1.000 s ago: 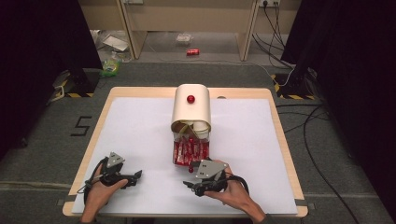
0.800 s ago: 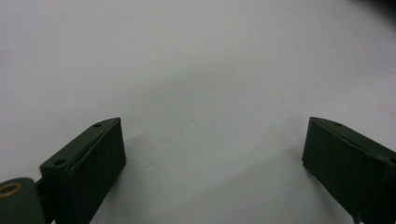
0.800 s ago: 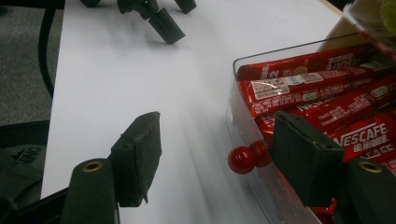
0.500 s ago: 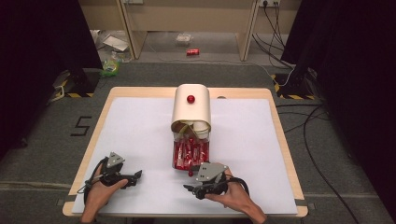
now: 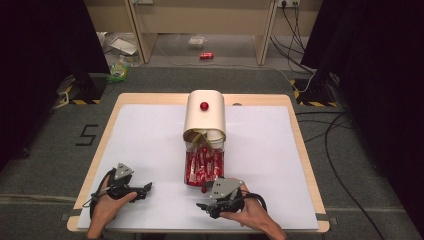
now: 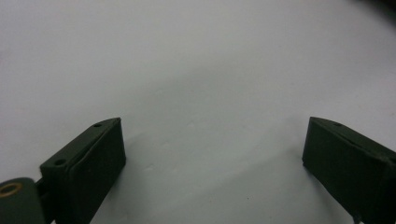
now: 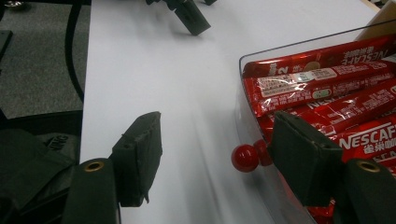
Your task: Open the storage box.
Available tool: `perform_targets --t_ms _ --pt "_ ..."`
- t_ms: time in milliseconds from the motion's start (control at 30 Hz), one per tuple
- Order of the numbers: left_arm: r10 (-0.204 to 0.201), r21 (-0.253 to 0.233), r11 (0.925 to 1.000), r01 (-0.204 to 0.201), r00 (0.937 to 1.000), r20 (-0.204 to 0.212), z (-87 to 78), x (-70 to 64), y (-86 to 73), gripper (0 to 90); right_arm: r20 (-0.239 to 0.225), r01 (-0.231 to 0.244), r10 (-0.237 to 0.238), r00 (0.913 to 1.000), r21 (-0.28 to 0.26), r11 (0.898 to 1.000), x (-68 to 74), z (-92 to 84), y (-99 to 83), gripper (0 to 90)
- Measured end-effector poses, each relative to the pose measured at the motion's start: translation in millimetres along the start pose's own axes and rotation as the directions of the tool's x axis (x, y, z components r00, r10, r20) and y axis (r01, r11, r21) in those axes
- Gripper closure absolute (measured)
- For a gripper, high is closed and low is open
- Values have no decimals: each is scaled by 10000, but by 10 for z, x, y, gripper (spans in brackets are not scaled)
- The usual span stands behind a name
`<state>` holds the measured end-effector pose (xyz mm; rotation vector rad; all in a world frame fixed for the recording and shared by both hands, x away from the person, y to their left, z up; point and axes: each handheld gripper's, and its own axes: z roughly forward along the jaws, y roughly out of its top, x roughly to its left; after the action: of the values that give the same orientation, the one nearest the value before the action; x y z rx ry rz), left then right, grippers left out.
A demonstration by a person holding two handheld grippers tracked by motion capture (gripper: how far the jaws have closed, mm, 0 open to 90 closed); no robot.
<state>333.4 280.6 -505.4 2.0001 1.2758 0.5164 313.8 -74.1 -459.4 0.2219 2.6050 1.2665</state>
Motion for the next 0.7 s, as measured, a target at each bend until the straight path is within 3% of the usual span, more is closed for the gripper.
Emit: perform_targets --t_ms 700 --pt "0 0 10000 0 10000 -1 0 0 0 51 -480 -136 133 9988 -78 9999 133 -69 -5 348"
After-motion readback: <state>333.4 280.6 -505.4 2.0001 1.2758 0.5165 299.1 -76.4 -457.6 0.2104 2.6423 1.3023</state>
